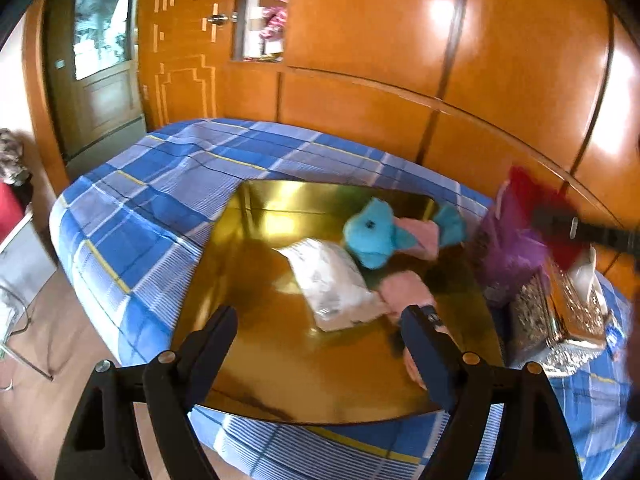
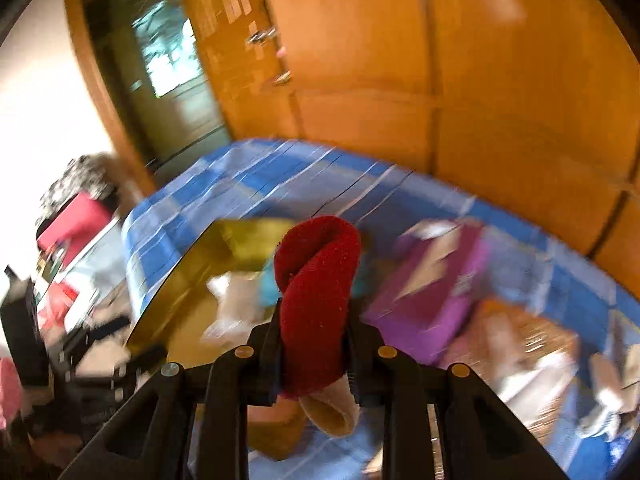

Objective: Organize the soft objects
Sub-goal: 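Carry the red sock with the right tool toward the gold tray, then release the red sock into the tray and move both tools to the pile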

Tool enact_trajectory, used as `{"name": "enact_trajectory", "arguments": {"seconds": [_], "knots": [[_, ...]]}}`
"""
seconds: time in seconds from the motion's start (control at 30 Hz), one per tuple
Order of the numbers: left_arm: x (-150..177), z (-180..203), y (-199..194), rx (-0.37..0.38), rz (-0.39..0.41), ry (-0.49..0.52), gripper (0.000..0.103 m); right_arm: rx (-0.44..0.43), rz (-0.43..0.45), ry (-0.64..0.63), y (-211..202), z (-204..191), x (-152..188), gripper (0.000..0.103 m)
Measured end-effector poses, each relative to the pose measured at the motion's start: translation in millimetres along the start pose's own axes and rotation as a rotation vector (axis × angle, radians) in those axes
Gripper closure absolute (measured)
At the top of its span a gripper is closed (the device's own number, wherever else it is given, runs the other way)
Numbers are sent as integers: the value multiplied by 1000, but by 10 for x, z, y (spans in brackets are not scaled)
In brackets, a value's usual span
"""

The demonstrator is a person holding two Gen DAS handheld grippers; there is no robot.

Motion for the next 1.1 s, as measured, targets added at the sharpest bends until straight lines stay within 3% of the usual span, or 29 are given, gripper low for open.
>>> {"name": "enact_trajectory", "arguments": {"seconds": [0.33, 0.43, 0.6, 0.9, 1.1], "knots": [[-71, -313, -18, -63, 26, -64, 18, -119, -165, 30, 614, -495, 582, 79], [-91, -414, -11, -77, 26, -92, 18, -127, -189, 41, 728, -548, 671, 76], [-88, -440, 1, -78, 25, -96, 18, -166, -248, 124, 904, -497, 783, 60], [-38, -243, -6, -42, 20, -44, 17, -130, -187, 110, 719, -493, 799, 59], [-43, -125, -65, -25, 36, -14, 14, -20, -98, 55, 448, -488, 764, 59]]}}
Point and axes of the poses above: each gripper's, at about its wrist camera, not at the fingertips, and y roughly the way its jaws point, z to its right, x to its underside, the point moved 1 cm from there along y, roughly the way its jaws point, and after that the axes turned 6 degrees about z, right-handed, at the moved point
